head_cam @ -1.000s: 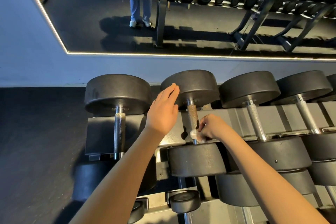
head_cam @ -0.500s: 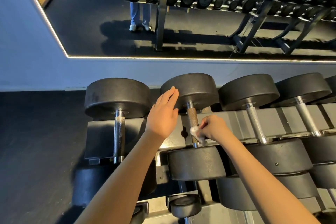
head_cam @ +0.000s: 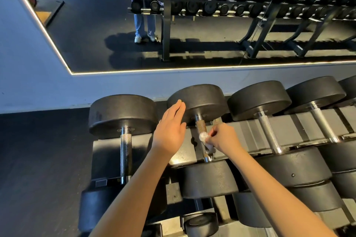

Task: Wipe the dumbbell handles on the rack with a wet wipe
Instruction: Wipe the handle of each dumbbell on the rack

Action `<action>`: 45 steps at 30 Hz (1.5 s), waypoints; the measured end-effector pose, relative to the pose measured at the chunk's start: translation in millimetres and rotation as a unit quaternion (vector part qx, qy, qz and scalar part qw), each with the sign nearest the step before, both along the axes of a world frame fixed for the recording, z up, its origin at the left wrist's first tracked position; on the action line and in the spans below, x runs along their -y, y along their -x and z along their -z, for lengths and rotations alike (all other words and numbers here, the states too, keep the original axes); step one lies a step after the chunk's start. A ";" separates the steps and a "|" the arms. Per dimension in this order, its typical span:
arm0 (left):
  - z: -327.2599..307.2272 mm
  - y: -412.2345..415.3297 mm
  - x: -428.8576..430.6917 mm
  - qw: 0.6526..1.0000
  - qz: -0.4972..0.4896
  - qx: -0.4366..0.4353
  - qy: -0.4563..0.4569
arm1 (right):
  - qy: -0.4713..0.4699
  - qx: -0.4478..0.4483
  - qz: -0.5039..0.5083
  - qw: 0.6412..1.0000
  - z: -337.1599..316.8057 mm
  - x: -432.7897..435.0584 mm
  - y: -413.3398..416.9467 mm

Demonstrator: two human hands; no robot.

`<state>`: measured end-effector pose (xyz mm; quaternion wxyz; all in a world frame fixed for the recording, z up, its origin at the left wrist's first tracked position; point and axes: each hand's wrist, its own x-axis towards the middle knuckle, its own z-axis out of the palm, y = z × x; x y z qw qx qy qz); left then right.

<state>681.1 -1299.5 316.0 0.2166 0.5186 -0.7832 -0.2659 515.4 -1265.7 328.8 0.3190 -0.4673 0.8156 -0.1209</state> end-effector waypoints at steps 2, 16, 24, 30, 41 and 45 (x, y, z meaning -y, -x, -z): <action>0.2 0.7 0.0 1.000 -0.001 0.002 0.003 | 0.028 -0.010 0.021 0.999 -2.6 8.2 -3.5; 1.4 2.0 -1.5 1.000 -0.005 -0.015 0.007 | -0.064 -0.003 -0.023 0.998 1.1 4.6 6.0; -0.6 2.4 -2.4 1.000 -0.001 0.007 0.024 | 0.011 0.012 0.000 1.000 -12.1 6.7 -3.6; 19.8 6.5 -43.7 0.990 -0.033 -0.138 0.011 | 0.044 0.030 -0.018 0.998 -7.9 -19.1 9.8; 13.6 40.4 -43.7 0.896 -0.147 -0.333 -0.256 | 0.134 0.245 -0.017 0.960 -15.4 -43.4 10.9; 19.8 39.7 -29.5 0.908 -0.198 -0.296 -0.222 | 0.140 0.079 -0.021 0.987 -6.1 -62.5 11.4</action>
